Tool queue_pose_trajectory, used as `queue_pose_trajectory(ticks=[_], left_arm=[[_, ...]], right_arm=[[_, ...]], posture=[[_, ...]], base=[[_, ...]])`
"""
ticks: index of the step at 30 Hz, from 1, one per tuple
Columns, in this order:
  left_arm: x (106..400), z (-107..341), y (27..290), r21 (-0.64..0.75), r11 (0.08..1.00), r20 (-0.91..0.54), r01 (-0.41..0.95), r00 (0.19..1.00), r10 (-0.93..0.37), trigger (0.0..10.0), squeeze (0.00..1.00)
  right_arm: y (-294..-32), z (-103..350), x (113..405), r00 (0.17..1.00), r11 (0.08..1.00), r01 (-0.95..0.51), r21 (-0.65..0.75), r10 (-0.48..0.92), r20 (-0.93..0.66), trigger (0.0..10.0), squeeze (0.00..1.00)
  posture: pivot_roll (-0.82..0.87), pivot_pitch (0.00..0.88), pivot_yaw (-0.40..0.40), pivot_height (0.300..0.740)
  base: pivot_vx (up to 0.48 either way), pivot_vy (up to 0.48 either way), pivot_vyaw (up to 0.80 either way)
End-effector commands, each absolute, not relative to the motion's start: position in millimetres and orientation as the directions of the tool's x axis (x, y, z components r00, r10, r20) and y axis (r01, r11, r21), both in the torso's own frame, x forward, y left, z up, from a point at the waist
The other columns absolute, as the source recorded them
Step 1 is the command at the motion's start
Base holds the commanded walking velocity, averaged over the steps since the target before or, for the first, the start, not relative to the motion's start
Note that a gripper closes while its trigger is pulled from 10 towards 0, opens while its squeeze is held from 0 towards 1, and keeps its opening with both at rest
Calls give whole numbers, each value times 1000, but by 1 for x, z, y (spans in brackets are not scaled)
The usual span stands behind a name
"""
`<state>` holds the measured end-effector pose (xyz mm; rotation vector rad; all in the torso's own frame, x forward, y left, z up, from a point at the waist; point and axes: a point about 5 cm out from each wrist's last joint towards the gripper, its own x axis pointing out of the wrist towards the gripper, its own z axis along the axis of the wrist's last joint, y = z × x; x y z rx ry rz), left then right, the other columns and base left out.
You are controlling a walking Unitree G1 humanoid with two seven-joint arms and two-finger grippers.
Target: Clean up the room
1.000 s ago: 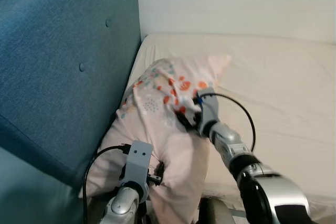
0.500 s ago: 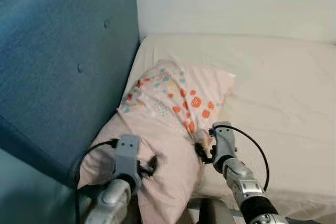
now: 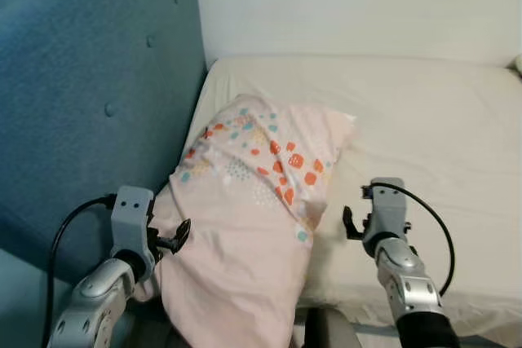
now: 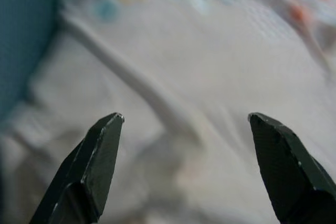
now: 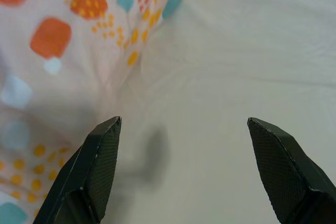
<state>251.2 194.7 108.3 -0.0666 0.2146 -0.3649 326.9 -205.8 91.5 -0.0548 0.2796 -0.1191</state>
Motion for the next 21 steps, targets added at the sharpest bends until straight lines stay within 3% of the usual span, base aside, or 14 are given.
queue_pose_trajectory(ticks=[1, 3, 6, 8, 9, 10, 11, 15, 16, 18, 19, 21], left_arm=[[242, 104, 195, -144, 910, -223, 390, 883, -414, 10000, 1000], [231, 108, 217, -197, 897, -220, 395, 874, -433, 10000, 1000], [228, 112, 230, -205, 901, -215, 382, 881, -423, 10000, 1000], [240, 129, 275, -138, 981, -142, 135, 978, -154, 10000, 1000], [240, 129, 275, -138, 981, -142, 135, 978, -154, 10000, 1000], [245, 138, 287, -112, 993, -92, 37, 995, -48, 10000, 298], [250, 146, 295, -85, 994, -30, -65, 998, 63, 10000, 0], [254, 148, 286, -53, 996, -4, -76, 997, 76, 10000, 0], [257, 145, 268, -28, 999, 5, -26, 1000, 26, 10000, 0], [259, 144, 258, -24, 1000, 9, 3, 1000, -3, 10000, 0], [260, 144, 250, -9, 1000, 13, 25, 1000, -25, 10000, 0], [263, 143, 236, 12, 997, 19, 72, 997, -73, 10000, 0]], right_arm=[[-208, 90, 324, 951, 992, 118, -53, -129, -283, 10000, 0], [-213, 97, 326, 957, 988, 154, -26, -156, -246, 10000, 0], [-217, 100, 327, 957, 984, 178, -25, -179, -231, 10000, 0], [-233, 102, 332, 941, 966, 260, 17, -249, -230, 10000, 0], [-233, 102, 332, 941, 966, 260, 17, -249, -230, 10000, 0], [-238, 101, 337, 937, 962, 272, 20, -260, -233, 10000, 0], [-243, 100, 343, 934, 960, 278, 12, -268, -235, 10000, 0], [-245, 102, 351, 935, 960, 280, 14, -270, -230, 10000, 0], [-242, 107, 360, 945, 956, 271, 111, -242, -221, 10000, 98], [-238, 110, 364, 955, 941, 255, 220, -210, -209, 10000, 98], [-233, 113, 368, 962, 939, 235, 251, -187, -199, 10000, 1000], [-223, 117, 373, 974, 931, 181, 318, -125, -189, 10000, 1000]], posture=[[126, 210, -10, 630], [126, 207, -14, 630], [126, 207, -14, 630], [128, 205, -18, 630], [128, 205, -18, 630], [131, 208, -16, 630], [134, 215, -11, 630], [141, 227, -8, 630], [145, 237, -6, 630], [146, 240, -7, 630], [158, 254, -10, 630], [164, 261, -9, 630]], base=[[0, 0, 0], [0, 0, 0], [0, 0, 0], [0, 0, 0], [0, 0, 0], [0, 0, 0], [0, 0, 0], [0, 0, 0], [0, 0, 0], [0, 0, 0], [0, 0, 0], [0, 0, 0]])
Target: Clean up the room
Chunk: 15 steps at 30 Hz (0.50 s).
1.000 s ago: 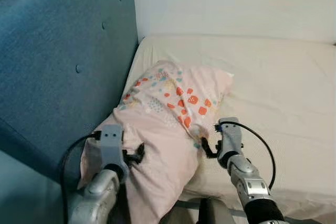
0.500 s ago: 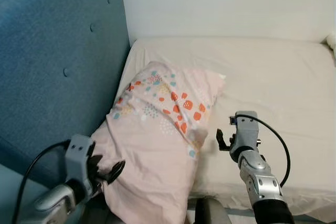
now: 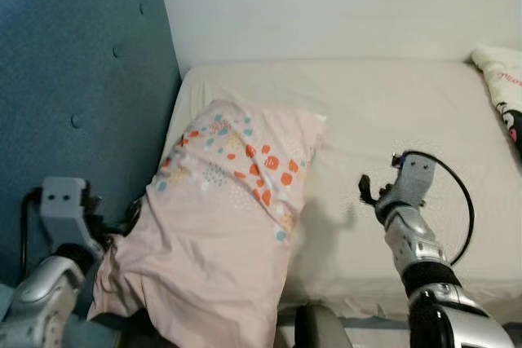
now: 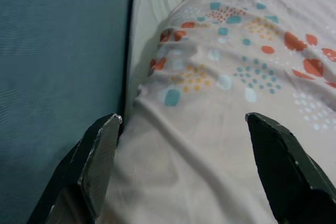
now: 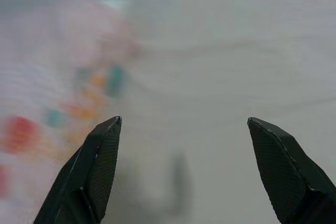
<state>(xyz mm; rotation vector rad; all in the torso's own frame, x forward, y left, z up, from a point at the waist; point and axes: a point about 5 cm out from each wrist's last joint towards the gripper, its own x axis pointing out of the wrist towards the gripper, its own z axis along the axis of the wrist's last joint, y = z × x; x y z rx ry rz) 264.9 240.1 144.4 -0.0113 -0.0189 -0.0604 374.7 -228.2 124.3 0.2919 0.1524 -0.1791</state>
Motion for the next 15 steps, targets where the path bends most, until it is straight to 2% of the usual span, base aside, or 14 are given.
queue_pose_trajectory(ticks=[1, 8, 15], left_arm=[[265, 143, 228, 24, 995, 20, 93, 995, -94, 10000, 0], [271, 152, 199, 39, 987, 65, 153, 986, -155, 10000, 0], [266, 159, 185, 79, 973, 81, 215, 972, -221, 10000, 0]], right_arm=[[-219, 119, 376, 978, 923, 161, 350, -103, -178, 10000, 1000], [-195, 121, 383, 986, 875, 84, 477, -3, -168, 10000, 1000], [-172, 118, 386, 978, 866, 24, 499, 84, -193, 10000, 1000]], posture=[[174, 273, -12, 630], [219, 334, -11, 630], [258, 391, -5, 630]], base=[[0, 0, 0], [0, 0, 0], [0, 0, 0]])
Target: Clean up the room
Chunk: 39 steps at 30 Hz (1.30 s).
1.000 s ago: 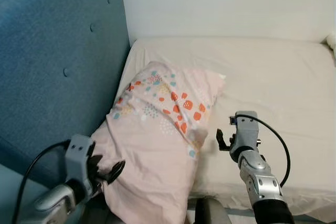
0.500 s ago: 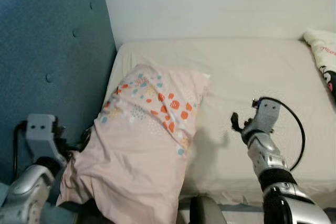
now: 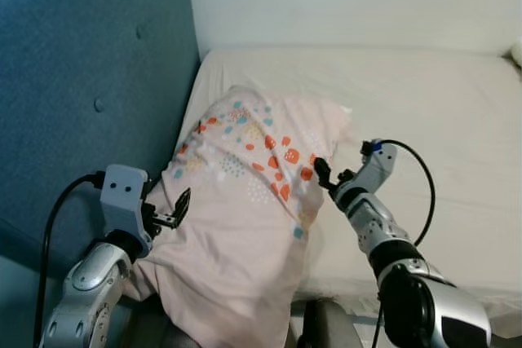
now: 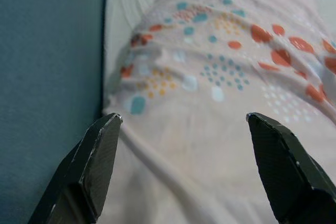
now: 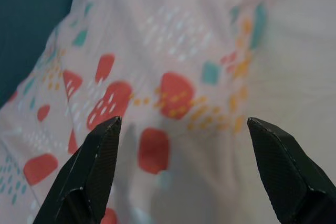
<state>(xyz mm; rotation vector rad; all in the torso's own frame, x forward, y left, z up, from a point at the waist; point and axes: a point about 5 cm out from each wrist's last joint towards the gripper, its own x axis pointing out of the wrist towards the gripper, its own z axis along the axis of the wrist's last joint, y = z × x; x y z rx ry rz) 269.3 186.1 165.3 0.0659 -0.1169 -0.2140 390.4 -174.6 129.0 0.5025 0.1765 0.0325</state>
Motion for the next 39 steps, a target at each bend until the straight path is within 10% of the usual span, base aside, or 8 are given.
queue_pose_trajectory(ticks=[1, 9, 10, 39], left_arm=[[264, 162, 183, 82, 971, 83, 227, 969, -233, 10000, 0], [256, 153, 177, 60, 963, 22, 263, 964, -265, 10000, 0], [254, 151, 177, 52, 965, 17, 258, 966, -259, 10000, 0], [251, 145, 171, 44, 957, -29, 287, 958, -286, 10000, 0]], right_arm=[[-170, 119, 387, 976, 869, 24, 495, 85, -198, 10000, 1000], [-176, 122, 389, 977, 882, 90, 463, 13, -215, 10000, 937], [-177, 122, 389, 978, 891, 83, 446, 12, -206, 10000, 0], [-189, 124, 386, 989, 905, 93, 415, -38, -140, 10000, 0]], posture=[[264, 405, -2, 630], [234, 423, -15, 630], [227, 418, -16, 630], [214, 387, -2, 571]], base=[[0, 0, 0], [0, 0, 0], [0, 0, 0], [0, 0, 0]])
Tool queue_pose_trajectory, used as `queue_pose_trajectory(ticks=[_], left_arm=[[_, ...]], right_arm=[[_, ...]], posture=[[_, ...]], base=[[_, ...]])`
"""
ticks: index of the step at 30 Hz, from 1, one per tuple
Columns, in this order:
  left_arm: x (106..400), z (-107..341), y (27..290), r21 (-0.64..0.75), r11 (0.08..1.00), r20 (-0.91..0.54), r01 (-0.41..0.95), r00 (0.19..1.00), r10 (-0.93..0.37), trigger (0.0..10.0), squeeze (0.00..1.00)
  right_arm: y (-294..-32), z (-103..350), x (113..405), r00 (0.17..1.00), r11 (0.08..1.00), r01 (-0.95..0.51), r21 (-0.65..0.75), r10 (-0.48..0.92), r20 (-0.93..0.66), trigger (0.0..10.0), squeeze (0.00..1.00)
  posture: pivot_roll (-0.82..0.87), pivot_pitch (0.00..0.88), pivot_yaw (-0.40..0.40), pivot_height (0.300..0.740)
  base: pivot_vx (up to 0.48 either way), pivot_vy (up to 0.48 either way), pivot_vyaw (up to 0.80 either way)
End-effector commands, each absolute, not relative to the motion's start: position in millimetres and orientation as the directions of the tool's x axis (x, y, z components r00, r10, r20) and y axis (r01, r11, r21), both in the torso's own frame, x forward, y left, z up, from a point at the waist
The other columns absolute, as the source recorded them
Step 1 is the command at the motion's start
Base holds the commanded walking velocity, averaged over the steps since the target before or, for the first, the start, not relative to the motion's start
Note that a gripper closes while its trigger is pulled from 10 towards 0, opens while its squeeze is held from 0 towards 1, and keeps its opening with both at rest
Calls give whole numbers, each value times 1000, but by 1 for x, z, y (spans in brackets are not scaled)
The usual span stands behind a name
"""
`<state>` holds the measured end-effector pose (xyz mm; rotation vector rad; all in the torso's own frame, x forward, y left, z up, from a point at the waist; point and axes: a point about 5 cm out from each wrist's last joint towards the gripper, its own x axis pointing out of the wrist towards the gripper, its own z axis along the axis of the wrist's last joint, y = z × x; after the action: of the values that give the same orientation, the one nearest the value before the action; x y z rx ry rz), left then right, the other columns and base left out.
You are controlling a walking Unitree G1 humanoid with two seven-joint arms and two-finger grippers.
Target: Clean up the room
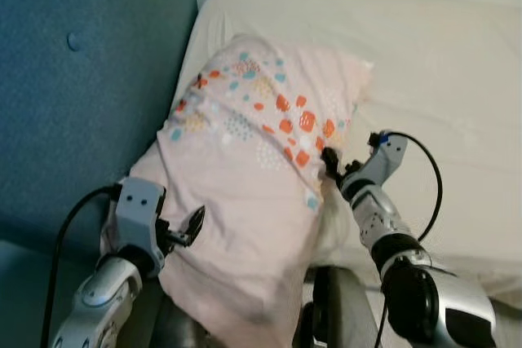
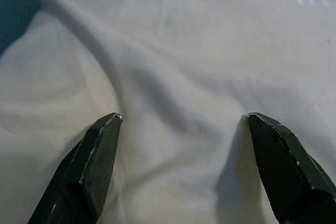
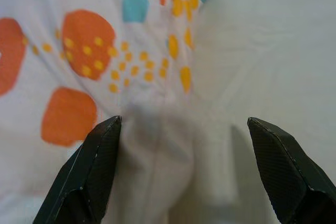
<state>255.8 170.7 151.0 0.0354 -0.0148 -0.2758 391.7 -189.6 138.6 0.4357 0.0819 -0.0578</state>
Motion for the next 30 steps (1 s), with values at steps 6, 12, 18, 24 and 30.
queue_pose_trajectory(ticks=[6, 12, 18, 24, 30], left_arm=[[250, 145, 172, 46, 952, -36, 301, 953, -300, 10000, 0], [249, 143, 170, 41, 944, -56, 327, 944, -325, 10000, 0], [248, 141, 170, 41, 941, -72, 335, 941, -331, 10000, 0], [250, 141, 171, 48, 946, -75, 320, 946, -316, 10000, 0], [251, 143, 170, 51, 948, -65, 314, 948, -310, 10000, 0]], right_arm=[[-188, 123, 386, 989, 902, 95, 422, -39, -141, 10000, 0], [-189, 123, 385, 989, 896, 102, 431, -45, -141, 10000, 0], [-190, 123, 385, 989, 891, 107, 441, -50, -140, 10000, 0], [-191, 126, 387, 991, 880, 101, 464, -50, -121, 10000, 0], [-191, 131, 388, 995, 866, 85, 493, -49, -86, 10000, 0]], posture=[[219, 385, 0, 571], [221, 386, 2, 571], [225, 385, 8, 571], [228, 385, 10, 571], [234, 384, 11, 556]], base=[[0, 0, 0], [0, 0, 0], [0, 0, 0], [0, 0, 0], [0, 0, 0]])
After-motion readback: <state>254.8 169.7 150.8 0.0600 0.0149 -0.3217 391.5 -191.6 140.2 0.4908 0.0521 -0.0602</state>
